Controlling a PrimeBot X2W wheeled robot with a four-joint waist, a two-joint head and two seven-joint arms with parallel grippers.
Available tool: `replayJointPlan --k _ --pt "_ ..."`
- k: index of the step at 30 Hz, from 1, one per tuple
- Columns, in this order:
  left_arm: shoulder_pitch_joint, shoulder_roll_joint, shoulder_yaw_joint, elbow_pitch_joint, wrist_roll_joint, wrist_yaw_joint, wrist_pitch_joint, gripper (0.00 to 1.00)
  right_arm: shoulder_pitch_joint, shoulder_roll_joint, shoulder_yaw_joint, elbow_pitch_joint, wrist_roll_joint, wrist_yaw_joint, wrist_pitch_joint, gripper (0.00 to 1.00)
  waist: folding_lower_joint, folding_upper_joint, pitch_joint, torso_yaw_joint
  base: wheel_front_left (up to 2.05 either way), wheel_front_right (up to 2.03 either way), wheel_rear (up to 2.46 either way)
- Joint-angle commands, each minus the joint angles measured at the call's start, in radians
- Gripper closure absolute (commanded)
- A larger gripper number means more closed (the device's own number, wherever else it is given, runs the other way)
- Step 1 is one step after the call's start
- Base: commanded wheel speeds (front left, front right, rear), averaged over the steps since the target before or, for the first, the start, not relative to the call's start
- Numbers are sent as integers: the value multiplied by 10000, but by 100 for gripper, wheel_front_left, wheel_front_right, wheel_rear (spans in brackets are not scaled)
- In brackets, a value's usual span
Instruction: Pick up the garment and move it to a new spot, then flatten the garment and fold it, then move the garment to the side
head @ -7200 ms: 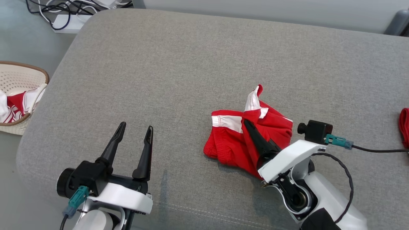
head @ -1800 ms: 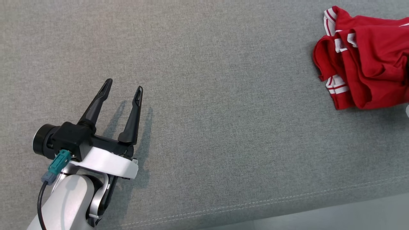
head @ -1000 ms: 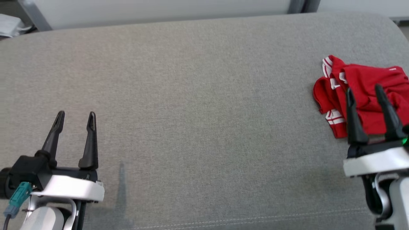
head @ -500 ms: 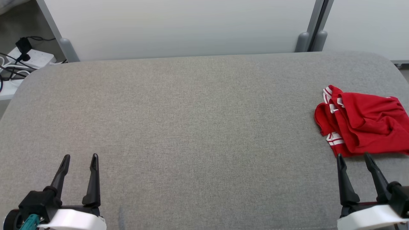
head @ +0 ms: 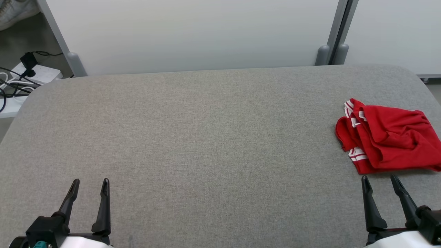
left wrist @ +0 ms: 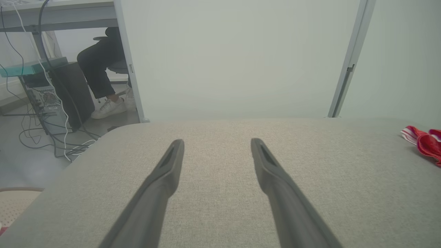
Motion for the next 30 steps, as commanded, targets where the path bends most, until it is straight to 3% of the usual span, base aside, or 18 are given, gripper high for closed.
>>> replayJointPlan --k 1,29,30 --pt "-317 225 350 -189 95 -35 -78 0 -161 -115 165 -325 -107 14 19 0 0 0 3 16 0 0 0" --pt "-527 236 94 -103 27 -25 65 0 -268 -111 106 -226 318 14 131 0 0 0 -101 145 0 0 0" --pt "-10 16 -293 91 -1 -73 60 100 -2 4 -69 20 311 0 103 100 0 0 -102 145 0 0 0"
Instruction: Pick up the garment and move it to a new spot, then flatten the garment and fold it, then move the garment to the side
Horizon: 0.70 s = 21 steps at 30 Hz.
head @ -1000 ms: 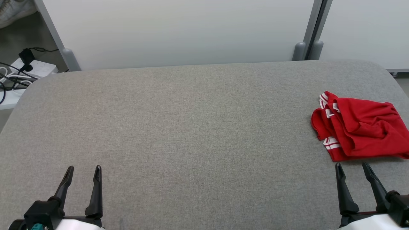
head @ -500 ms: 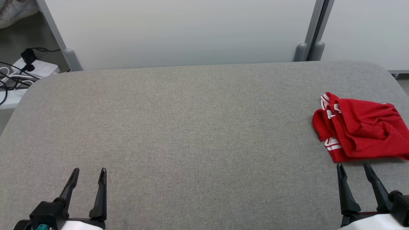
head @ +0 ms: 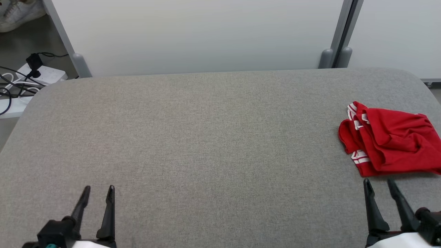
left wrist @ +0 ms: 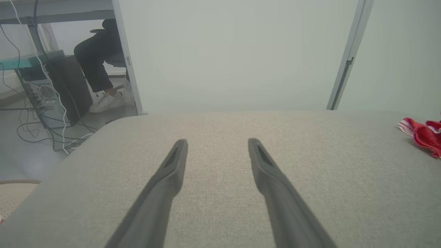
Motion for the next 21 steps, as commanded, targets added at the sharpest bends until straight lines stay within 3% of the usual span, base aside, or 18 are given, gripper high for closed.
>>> replayJointPlan --k 1,9,21 --pt "5 -28 -10 33 -5 -2 1 100 7 6 9 30 3 0 -1 100 0 0 0 0 0 0 0" --pt "52 -382 117 269 -586 -175 157 100 -28 13 71 337 772 1 77 100 22 0 -11 -5 0 0 0" --pt "-169 -684 494 527 -1655 -547 465 100 -269 -64 94 581 2217 2 246 100 0 0 25 -15 0 0 0"
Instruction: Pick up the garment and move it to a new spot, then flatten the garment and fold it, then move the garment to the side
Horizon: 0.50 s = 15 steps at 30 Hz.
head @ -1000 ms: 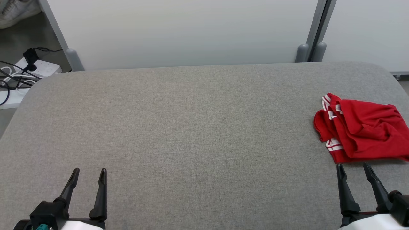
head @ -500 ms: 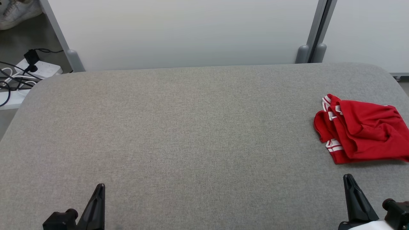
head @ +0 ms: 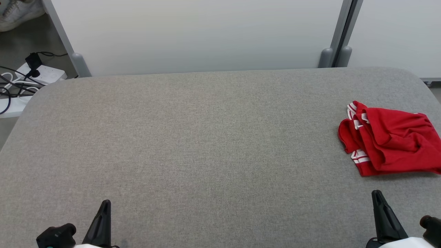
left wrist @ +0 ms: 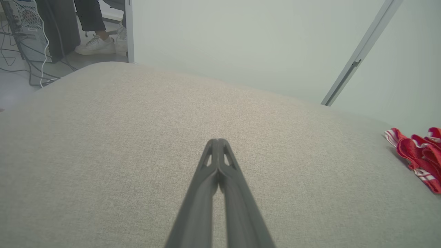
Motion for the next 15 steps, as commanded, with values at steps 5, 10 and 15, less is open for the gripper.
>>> replayJointPlan --k 5,10,15 --pt "-565 47 417 -71 -578 -248 153 100 -512 -166 17 -145 803 3 140 100 -2 0 7 -4 0 0 0" --pt "-669 -107 610 48 -1105 -432 310 100 -620 -194 18 -38 1509 3 231 100 -2 0 15 -9 0 0 0" --pt "-736 -212 740 125 -1457 -554 415 100 -692 -211 16 34 1980 4 294 100 -2 0 21 -12 0 0 0"
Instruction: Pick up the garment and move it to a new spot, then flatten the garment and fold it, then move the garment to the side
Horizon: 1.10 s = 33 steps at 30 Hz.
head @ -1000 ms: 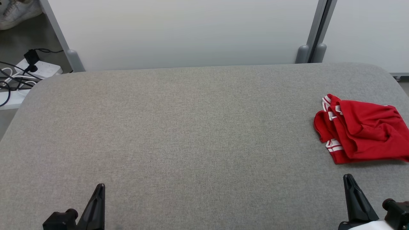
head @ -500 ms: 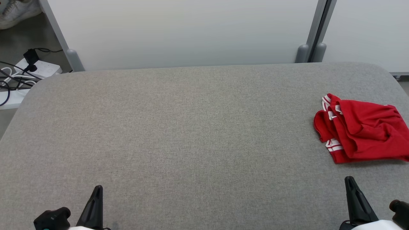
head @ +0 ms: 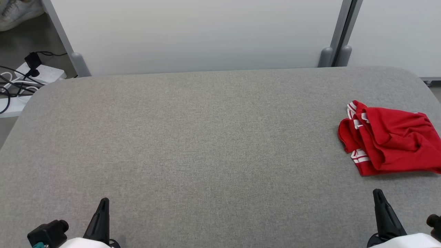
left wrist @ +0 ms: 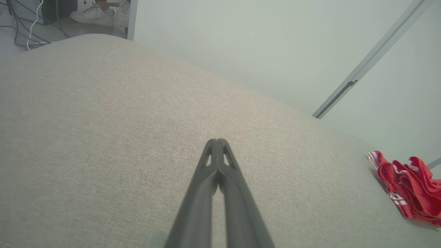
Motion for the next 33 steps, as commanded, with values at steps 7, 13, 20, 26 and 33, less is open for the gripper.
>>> replayJointPlan --k 7,13,20,26,33 --pt "-652 -89 535 -51 -851 -359 213 100 -598 -194 11 -69 1139 5 169 100 -1 -1 12 -7 0 0 0" --pt "-746 -250 735 44 -1375 -541 374 100 -707 -214 1 39 1839 5 269 100 -1 -1 20 -12 0 0 0" --pt "-857 -439 971 159 -1984 -753 565 100 -834 -234 -15 164 2652 6 390 100 -1 -1 30 -18 0 0 0" --pt "-954 -603 1175 260 -2505 -934 730 100 -943 -249 -32 272 3347 7 495 100 -1 -1 38 -23 0 0 0" --pt "-1066 -794 1414 378 -3109 -1145 922 100 -1070 -264 -54 398 4152 7 620 100 -1 -1 48 -28 0 0 0"
